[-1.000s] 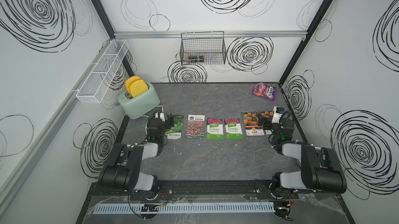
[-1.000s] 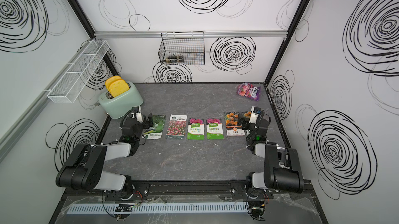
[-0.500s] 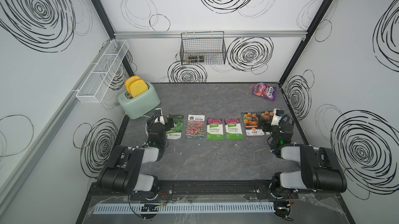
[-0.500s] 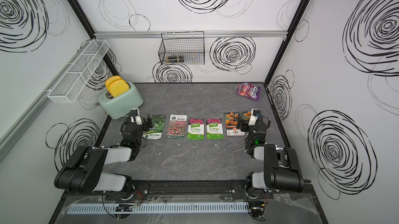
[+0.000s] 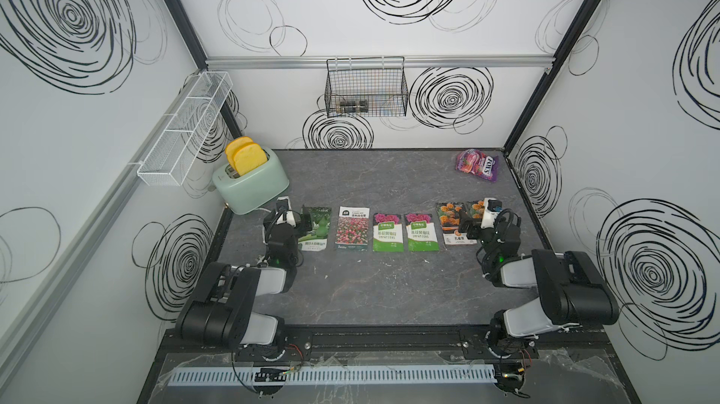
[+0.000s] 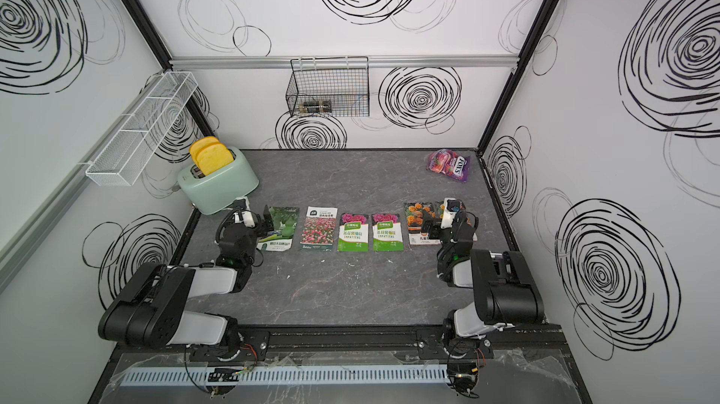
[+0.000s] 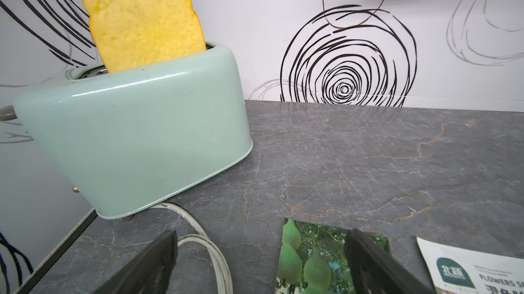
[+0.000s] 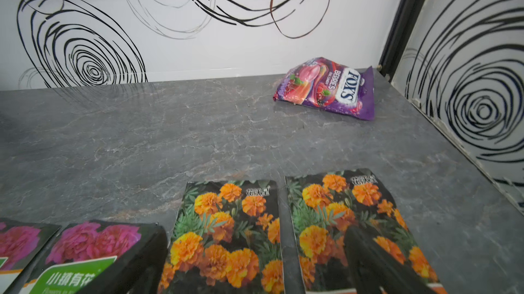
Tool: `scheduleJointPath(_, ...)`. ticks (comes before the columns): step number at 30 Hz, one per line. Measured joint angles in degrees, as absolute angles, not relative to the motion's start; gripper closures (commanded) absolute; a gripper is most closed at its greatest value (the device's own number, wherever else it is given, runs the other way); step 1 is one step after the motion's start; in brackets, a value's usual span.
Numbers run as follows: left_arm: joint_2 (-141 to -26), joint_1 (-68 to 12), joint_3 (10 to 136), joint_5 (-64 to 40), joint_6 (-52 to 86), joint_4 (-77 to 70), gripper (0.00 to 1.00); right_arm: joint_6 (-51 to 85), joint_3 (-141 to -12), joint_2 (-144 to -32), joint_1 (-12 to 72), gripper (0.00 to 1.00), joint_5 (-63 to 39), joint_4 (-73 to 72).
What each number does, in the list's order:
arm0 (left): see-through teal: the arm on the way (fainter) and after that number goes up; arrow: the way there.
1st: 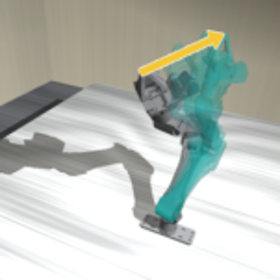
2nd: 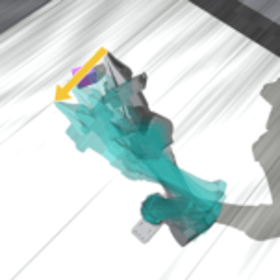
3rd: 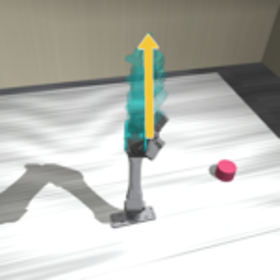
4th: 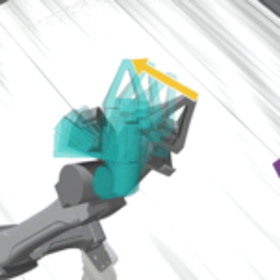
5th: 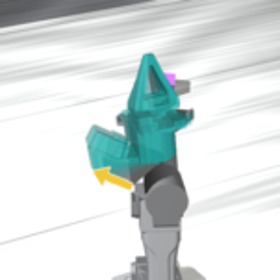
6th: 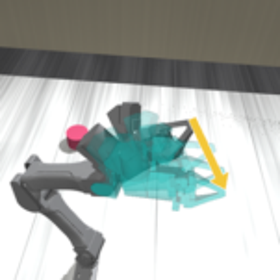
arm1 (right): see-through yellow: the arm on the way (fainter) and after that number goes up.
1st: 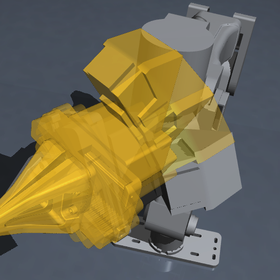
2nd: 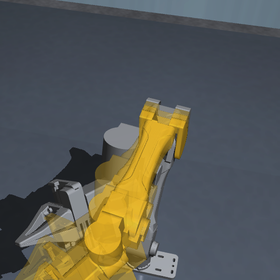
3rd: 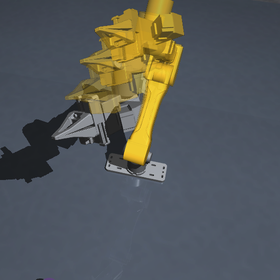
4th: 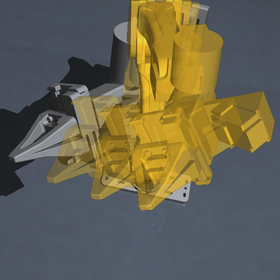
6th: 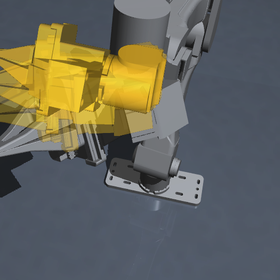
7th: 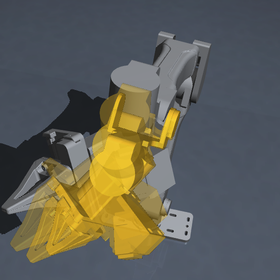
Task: Arrange the seed packets in a row
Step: Reset both arms
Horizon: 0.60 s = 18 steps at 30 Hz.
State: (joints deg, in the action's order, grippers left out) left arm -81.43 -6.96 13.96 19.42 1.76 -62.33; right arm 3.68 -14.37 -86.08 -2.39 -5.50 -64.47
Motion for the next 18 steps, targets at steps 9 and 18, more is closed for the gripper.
scheduleJointPath(9, -83.7, -4.6, 12.6, 14.1, 1.9, -66.9, 0.04, 2.8, -15.2, -86.1, -1.7, 0.02, -4.1, -63.4)
scheduleJointPath(18, -83.7, -4.8, 12.1, 13.9, 1.9, -69.1, 0.04, 2.7, -15.2, -86.1, -1.5, 0.02, -3.5, -63.4)
